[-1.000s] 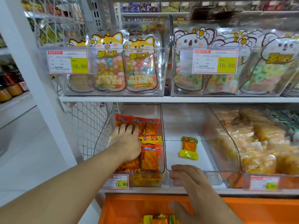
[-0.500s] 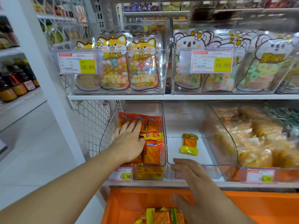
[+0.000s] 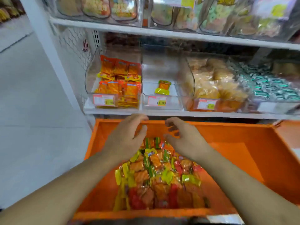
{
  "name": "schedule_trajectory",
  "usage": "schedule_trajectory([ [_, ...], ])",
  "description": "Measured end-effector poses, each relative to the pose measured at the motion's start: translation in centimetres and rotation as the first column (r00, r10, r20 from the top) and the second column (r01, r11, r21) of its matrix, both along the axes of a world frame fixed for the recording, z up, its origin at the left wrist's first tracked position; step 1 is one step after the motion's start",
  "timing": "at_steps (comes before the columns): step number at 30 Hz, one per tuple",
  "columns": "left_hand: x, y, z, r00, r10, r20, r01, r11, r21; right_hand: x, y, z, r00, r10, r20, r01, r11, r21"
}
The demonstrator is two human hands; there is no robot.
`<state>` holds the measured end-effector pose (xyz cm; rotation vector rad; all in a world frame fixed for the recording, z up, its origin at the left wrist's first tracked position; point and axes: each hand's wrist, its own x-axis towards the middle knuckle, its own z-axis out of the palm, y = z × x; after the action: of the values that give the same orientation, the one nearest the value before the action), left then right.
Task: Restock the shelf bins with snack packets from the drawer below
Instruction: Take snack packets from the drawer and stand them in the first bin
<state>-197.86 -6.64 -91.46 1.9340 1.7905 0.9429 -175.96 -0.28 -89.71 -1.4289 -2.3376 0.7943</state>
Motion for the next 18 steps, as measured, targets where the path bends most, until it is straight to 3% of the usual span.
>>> schedule_trajectory([
  [3, 1.8, -2.2, -5.3, 0.999, -0.051, -0.016, 0.046, 0.979, -0.199, 2.2, -1.4, -3.8, 0.996, -0.058, 0.072, 0.063, 0.996, -0.07],
  [8, 2.5, -4.0, -12.4, 0.996, -0.041, -0.084, -0.007, 0.865, -0.502, 5.9, -1.3, -10.9, 0.953, -0.032, 0.302, 0.106, 0.967, -0.232],
  [13, 1.7, -3.0, -17.5, 0.989, -0.099, -0.113, 0.002, 0.764, -0.646, 7.7, 0.8, -16.5, 0.905, 0.051, 0.421, 0.11, 0.931, -0.348],
  [18, 2.2, -1.3, -20.9, 0.964, -0.232, -0.132, 0.078, 0.719, -0.691, 10.8, 4.2, -20.3, 0.915, -0.103, 0.39, 0.246, 0.91, -0.334],
])
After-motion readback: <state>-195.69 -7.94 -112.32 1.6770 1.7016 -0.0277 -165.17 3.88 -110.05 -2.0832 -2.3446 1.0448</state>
